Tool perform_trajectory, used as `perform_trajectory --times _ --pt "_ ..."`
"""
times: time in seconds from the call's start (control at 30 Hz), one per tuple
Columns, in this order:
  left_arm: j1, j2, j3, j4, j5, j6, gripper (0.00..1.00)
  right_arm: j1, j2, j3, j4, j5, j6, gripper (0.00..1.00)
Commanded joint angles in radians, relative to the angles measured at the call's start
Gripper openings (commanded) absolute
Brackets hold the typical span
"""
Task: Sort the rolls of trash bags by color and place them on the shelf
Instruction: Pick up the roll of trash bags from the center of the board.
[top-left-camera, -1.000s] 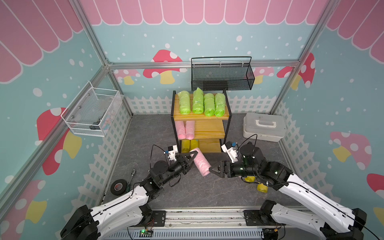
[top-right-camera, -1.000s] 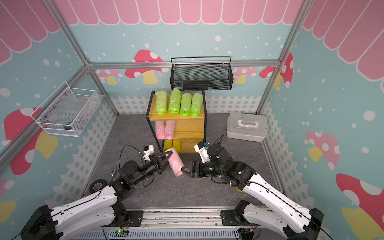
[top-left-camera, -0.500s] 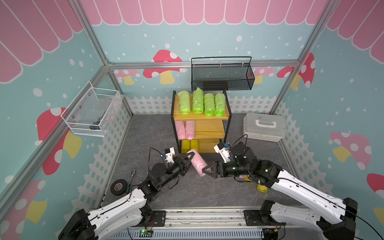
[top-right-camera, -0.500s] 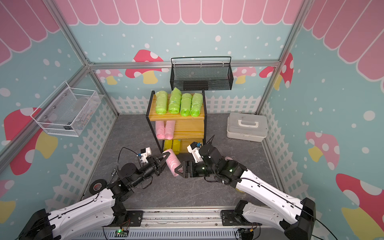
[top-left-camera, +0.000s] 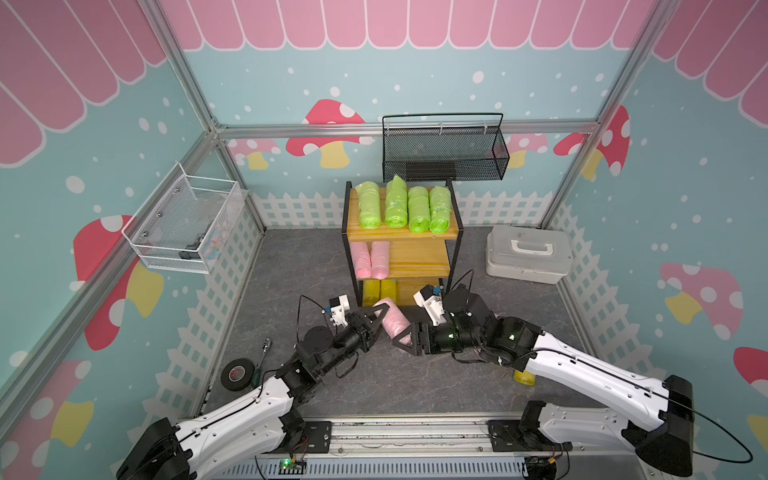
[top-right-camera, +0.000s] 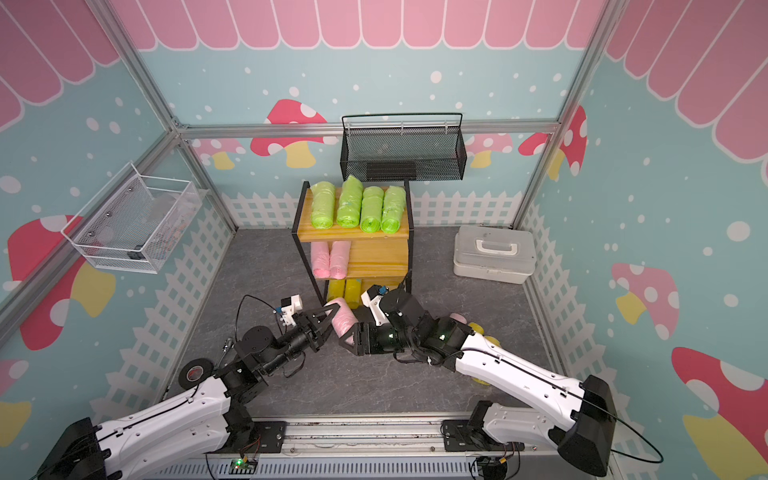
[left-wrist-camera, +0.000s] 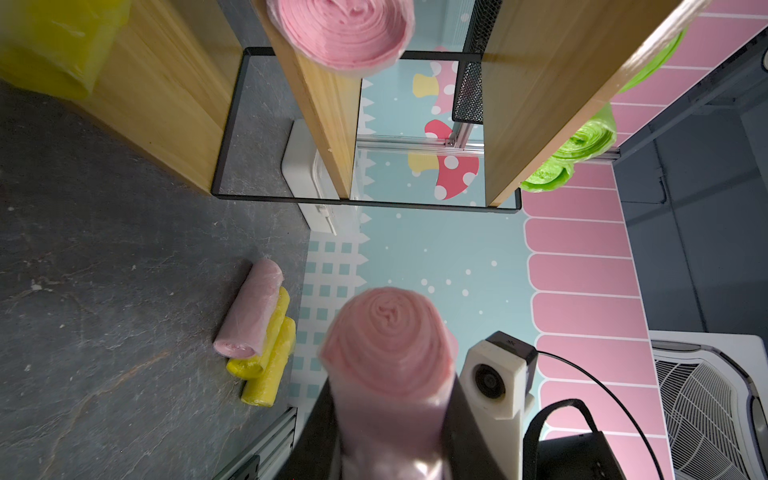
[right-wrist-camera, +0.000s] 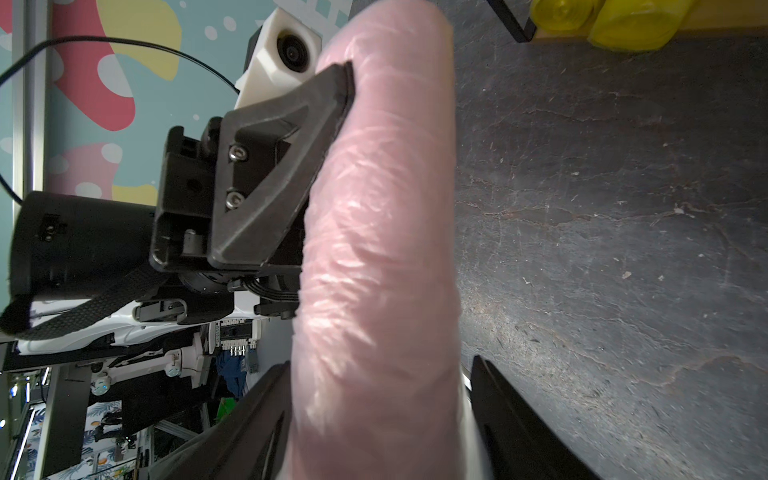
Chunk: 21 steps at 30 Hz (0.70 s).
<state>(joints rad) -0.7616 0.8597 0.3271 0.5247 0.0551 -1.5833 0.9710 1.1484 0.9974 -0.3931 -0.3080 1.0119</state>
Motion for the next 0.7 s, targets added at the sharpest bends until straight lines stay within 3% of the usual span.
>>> perform_trajectory --times 0.0,0.07,0.23,0.47,0.5,0.53,0.6,0.67 --pt "-0.002 -0.020 -0.005 0.020 -0.010 -0.009 0.00 0.014 0.000 0.031 0.007 0.058 0.004 0.64" --pt "-0.002 -0.025 -0.005 0.016 -0.011 -0.008 0.00 0.015 -0.002 0.033 -0.010 0.089 0.002 0.58" --pt "-0.002 -0.025 -0.003 0.006 -0.012 -0.006 0.00 0.018 -0.011 0.021 -0.012 0.136 0.011 0.32" --pt "-0.002 -0.025 0.018 -0.035 -0.006 0.023 0.00 0.021 0.011 -0.032 0.096 0.112 0.068 0.11" --pt "-0.002 -0.030 0.029 -0.070 -0.003 0.039 0.11 0.022 0.006 -0.039 0.099 0.129 0.074 0.07" --pt "-0.002 -0.043 0.043 -0.121 -0.004 0.058 0.34 0.023 -0.003 -0.050 0.106 0.149 0.078 0.04" --pt "-0.001 -0.084 0.080 -0.253 -0.020 0.113 0.67 0.022 -0.028 -0.084 0.139 0.194 0.094 0.00" --pt "0.002 -0.143 0.136 -0.452 -0.067 0.193 0.82 0.019 -0.049 -0.123 0.207 0.217 0.112 0.00"
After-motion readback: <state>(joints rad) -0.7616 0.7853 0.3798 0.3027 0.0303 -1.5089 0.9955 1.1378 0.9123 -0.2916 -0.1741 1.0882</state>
